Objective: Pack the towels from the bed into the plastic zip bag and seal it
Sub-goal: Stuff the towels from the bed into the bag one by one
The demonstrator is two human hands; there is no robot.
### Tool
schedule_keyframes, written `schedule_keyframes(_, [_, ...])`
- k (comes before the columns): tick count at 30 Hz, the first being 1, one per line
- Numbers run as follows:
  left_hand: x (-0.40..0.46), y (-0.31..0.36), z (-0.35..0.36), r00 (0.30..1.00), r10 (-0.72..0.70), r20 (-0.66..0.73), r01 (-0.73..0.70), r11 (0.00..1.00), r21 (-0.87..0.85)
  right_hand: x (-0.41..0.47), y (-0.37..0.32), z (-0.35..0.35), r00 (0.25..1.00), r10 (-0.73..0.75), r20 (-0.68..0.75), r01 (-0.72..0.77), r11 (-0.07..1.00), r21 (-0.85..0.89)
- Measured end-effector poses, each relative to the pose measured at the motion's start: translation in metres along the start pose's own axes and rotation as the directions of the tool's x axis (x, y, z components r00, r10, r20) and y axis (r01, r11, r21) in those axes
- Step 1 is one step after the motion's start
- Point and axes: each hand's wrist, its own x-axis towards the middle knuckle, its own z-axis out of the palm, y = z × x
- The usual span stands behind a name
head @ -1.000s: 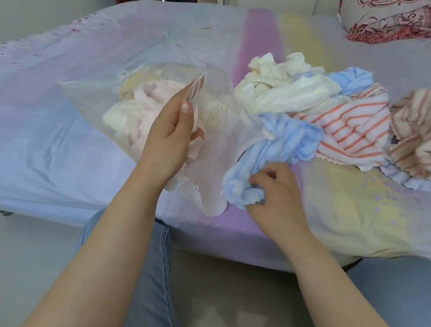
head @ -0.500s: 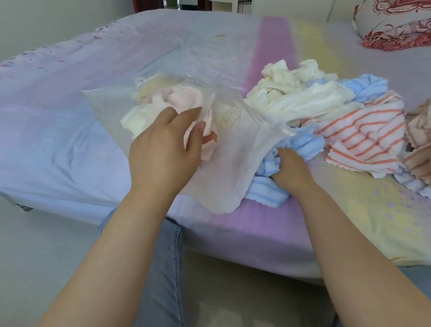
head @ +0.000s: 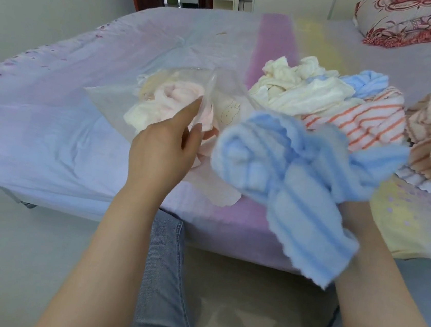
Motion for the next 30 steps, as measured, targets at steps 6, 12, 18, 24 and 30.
schedule_keyframes(6, [-0.002, -0.001, 0.003, 0.998, -0.05, -0.029, 0.044, 0.984, -0.172, -0.068, -0.141, 0.076, 0.792, -0.598, 0.121, 0.609, 0.784, -0.12])
schedule_keyframes(12, [-0.001, -0.003, 0.0, 0.999, -0.038, -0.029, 0.03, 0.971, -0.238, -0.041, -0.112, 0.116, 0.939, -0.193, 0.286, 0.338, 0.684, -0.647])
schedule_keyframes(18, [0.0, -0.003, 0.009, 0.999, -0.038, 0.024, 0.043, 0.964, -0.262, -0.089, -0.116, 0.093, 0.905, -0.426, 0.012, 0.398, 0.835, -0.381])
schedule_keyframes(24, [0.004, 0.002, 0.014, 0.995, -0.053, 0.085, 0.081, 0.921, -0.382, -0.064, -0.116, 0.101, 0.89, 0.036, 0.454, -0.016, 0.999, -0.049])
schedule_keyframes(30, [0.005, 0.002, 0.011, 0.99, -0.039, 0.137, 0.095, 0.895, -0.436, 0.007, -0.155, 0.133, 0.866, 0.081, 0.494, -0.054, 0.996, -0.069])
